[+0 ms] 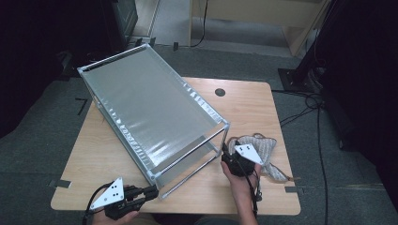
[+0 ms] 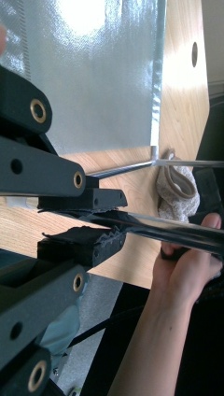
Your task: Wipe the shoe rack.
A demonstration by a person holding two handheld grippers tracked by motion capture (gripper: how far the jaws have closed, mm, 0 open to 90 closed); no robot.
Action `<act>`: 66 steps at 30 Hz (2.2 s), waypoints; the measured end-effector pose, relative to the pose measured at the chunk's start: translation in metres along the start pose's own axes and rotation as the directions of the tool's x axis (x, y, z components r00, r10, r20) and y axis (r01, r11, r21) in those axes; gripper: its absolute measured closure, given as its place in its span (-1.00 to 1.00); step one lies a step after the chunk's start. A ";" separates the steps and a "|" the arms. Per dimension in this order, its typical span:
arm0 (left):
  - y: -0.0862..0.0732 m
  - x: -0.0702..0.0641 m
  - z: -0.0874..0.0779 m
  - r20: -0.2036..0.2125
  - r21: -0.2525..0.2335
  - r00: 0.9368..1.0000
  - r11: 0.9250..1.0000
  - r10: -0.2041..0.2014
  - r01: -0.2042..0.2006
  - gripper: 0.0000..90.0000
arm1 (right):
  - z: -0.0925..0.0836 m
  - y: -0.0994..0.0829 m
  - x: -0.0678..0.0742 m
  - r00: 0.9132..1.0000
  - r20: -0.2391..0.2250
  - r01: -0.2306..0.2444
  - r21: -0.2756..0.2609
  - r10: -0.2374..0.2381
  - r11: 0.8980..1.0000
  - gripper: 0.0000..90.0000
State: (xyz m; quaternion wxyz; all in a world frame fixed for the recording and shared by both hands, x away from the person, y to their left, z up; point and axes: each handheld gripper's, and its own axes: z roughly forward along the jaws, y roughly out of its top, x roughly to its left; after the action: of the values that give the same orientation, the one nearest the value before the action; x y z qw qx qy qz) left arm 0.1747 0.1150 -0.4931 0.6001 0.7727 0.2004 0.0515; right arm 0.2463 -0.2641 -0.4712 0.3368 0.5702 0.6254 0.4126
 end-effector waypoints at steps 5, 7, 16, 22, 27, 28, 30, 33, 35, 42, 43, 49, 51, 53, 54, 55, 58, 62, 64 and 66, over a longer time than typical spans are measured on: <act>-0.002 0.001 0.001 0.011 0.013 1.000 1.000 -0.016 0.016 0.97 | 0.008 0.001 -0.006 0.997 -0.051 -0.057 -0.011 0.057 0.998 0.69; -0.002 0.001 0.005 -0.004 0.015 1.000 1.000 -0.015 0.015 0.85 | 0.011 0.002 -0.009 0.996 -0.070 -0.055 -0.002 0.055 0.998 0.61; 0.003 -0.005 0.008 -0.030 -0.024 0.999 1.000 -0.015 0.014 0.56 | 0.020 0.002 -0.012 0.987 -0.157 -0.026 0.004 0.026 1.000 0.26; 0.009 -0.001 0.020 -0.056 -0.011 0.998 0.999 -0.038 0.038 0.71 | 0.031 0.006 -0.007 0.984 -0.178 0.038 0.032 -0.031 0.999 0.70; 0.011 0.002 0.030 -0.052 -0.015 0.998 0.999 -0.039 0.038 0.76 | 0.043 0.014 -0.014 0.981 -0.191 0.037 0.047 -0.027 0.998 0.78; 0.012 0.003 0.034 -0.047 -0.015 0.998 0.999 -0.041 0.041 0.76 | 0.046 0.016 -0.015 0.980 -0.195 0.037 0.054 -0.025 0.998 0.78; 0.013 0.003 0.036 -0.047 -0.017 0.998 0.999 -0.044 0.043 0.76 | 0.051 0.019 -0.017 0.979 -0.200 0.042 0.058 -0.029 0.997 0.78; 0.017 0.004 0.049 -0.038 -0.011 0.998 0.999 -0.046 0.045 0.76 | 0.065 0.027 -0.021 0.977 -0.210 0.045 0.068 -0.029 0.997 0.78; 0.020 0.004 0.057 -0.032 -0.002 0.999 0.999 -0.037 0.037 0.76 | 0.073 0.031 -0.023 0.977 -0.214 0.034 0.071 -0.018 0.997 0.78; 0.033 0.000 0.086 -0.010 0.039 1.000 0.999 -0.008 0.008 0.76 | 0.096 0.043 -0.034 0.973 -0.230 -0.007 0.090 0.028 0.996 0.73; 0.034 0.000 0.091 -0.015 0.041 1.000 0.999 -0.014 0.015 0.76 | 0.098 0.044 -0.035 0.972 -0.232 -0.006 0.097 0.028 0.995 0.66; 0.040 -0.003 0.110 -0.058 0.039 0.998 0.998 -0.037 0.039 0.74 | 0.088 0.049 -0.033 0.977 -0.206 -0.033 0.096 0.053 0.995 0.02; 0.042 -0.005 0.115 -0.074 0.036 0.997 0.999 -0.037 0.040 0.72 | 0.073 0.047 -0.030 0.985 -0.171 -0.018 0.075 0.031 0.997 -0.03; 0.043 -0.006 0.120 -0.082 0.032 0.996 0.999 -0.036 0.039 0.69 | 0.056 0.042 -0.026 0.985 -0.169 -0.012 0.059 0.022 0.998 -0.05; 0.043 -0.007 0.120 -0.083 0.029 0.996 0.999 -0.036 0.038 0.64 | 0.044 0.039 -0.024 0.985 -0.170 -0.007 0.039 0.014 0.999 -0.06; 0.043 -0.008 0.121 -0.086 0.024 0.996 0.999 -0.029 0.031 0.58 | 0.038 0.036 -0.023 0.985 -0.173 -0.009 0.031 0.014 0.999 -0.06; 0.039 -0.009 0.112 -0.088 0.015 0.996 1.000 -0.020 0.021 0.42 | 0.010 0.023 -0.019 0.980 -0.198 -0.015 -0.001 0.015 1.000 -0.07; 0.031 -0.008 0.096 -0.093 0.013 0.995 1.000 -0.022 0.023 0.33 | -0.017 -0.006 -0.011 0.974 -0.226 0.002 -0.040 -0.012 0.999 -0.08; 0.026 -0.007 0.080 -0.110 0.000 0.993 1.000 -0.031 0.031 0.31 | -0.021 -0.016 -0.004 0.966 -0.254 0.048 -0.014 -0.050 0.999 -0.12; 0.025 -0.006 0.063 -0.142 -0.015 0.989 0.999 -0.032 0.031 0.29 | -0.028 -0.022 0.001 0.958 -0.287 0.019 -0.006 -0.020 1.000 -0.12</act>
State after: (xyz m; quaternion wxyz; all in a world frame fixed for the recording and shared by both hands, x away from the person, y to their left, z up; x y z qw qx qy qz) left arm 0.1956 0.0504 -0.4863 0.5899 0.7599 0.2546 0.0984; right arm 0.2120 -0.2672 -0.4792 0.2477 0.4978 0.6724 0.4886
